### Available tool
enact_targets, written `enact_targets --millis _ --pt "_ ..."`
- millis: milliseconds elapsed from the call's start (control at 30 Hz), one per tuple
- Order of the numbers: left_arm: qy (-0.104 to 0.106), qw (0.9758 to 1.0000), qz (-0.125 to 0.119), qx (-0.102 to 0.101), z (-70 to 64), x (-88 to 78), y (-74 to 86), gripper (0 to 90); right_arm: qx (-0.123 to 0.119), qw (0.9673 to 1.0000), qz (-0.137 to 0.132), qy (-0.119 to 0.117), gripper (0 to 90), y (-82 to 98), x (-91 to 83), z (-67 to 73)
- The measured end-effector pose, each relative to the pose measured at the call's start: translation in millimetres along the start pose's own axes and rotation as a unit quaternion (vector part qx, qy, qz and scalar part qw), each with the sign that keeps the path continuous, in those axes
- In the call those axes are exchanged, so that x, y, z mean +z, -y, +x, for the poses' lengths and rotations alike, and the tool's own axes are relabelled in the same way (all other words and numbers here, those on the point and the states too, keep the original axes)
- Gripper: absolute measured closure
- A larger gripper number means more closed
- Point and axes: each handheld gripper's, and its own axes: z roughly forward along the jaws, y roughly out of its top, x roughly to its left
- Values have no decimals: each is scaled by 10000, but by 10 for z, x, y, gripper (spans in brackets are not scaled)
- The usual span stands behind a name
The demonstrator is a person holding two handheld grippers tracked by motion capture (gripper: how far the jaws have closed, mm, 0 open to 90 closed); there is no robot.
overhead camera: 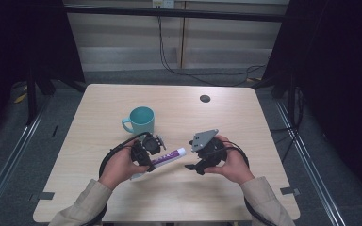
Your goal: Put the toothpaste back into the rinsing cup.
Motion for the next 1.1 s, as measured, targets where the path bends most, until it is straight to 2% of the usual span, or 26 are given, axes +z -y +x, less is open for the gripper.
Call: enact_targets --millis 100,233,333,367,400,467,533,600,633,667,733,767,800,833,867,900,967,1033,1067,1100 --pt "45 10000 -56 7 -33 -15 -25 749 -117 9999 39 -104 232 -36 35 2" --pt "91 9997 17 227 -59 -28 -84 748 -264 9993 65 -239 262 -76 79 9" --pt "188 9995 -1 249 -58 -15 -107 748 -322 9991 62 -287 286 -87 97 7" --pt "209 9995 -41 216 -67 -4 -116 747 -354 9986 88 -374 329 -93 116 11" --pt "191 9994 2 287 -69 -7 -130 748 -346 9986 131 -371 334 -95 125 20" --pt "225 9993 -36 284 -83 -1 -152 747 -390 9984 151 -390 342 -97 136 19" --pt "265 9990 -55 364 -84 -10 -174 747 -413 9980 160 -441 371 -95 153 24" --pt "298 9990 -131 296 -90 -16 -185 747 -422 9977 221 -473 404 -87 166 23" --pt "291 9988 -79 378 -85 -26 -196 747 -410 9978 237 -469 410 -83 169 24" --pt "271 9989 -73 383 -93 -30 -203 747 -437 9977 259 -454 461 -77 168 11" --pt "260 9987 -90 440 -100 -34 -222 747 -433 9977 270 -440 484 -74 162 8" --pt "269 9987 -127 405 -108 -33 -227 747 -408 9978 291 -432 505 -72 155 6" --pt "246 9987 -116 420 -112 -31 -236 745 -448 9974 360 -443 543 -75 149 3" --pt "203 9984 -110 521 -108 -28 -246 745 -448 9974 360 -443 543 -75 149 3" --pt "202 9985 -97 507 -112 -23 -256 743 -458 9968 462 -463 566 -79 151 6" --pt "206 9982 -92 552 -108 -12 -264 734 -434 9951 707 -544 610 -100 161 28" --pt "105 9977 -107 656 -110 -9 -276 730 -468 9944 775 -549 621 -112 168 31" --pt "242 9978 -190 579 -79 -17 -272 715 -352 9942 869 -535 630 -122 159 50" --pt "236 9978 -312 542 -67 -16 -262 709 -393 9942 853 -522 631 -126 145 45" --pt "244 9977 -420 474 -43 -26 -254 699 -331 9943 883 -487 633 -129 129 45"
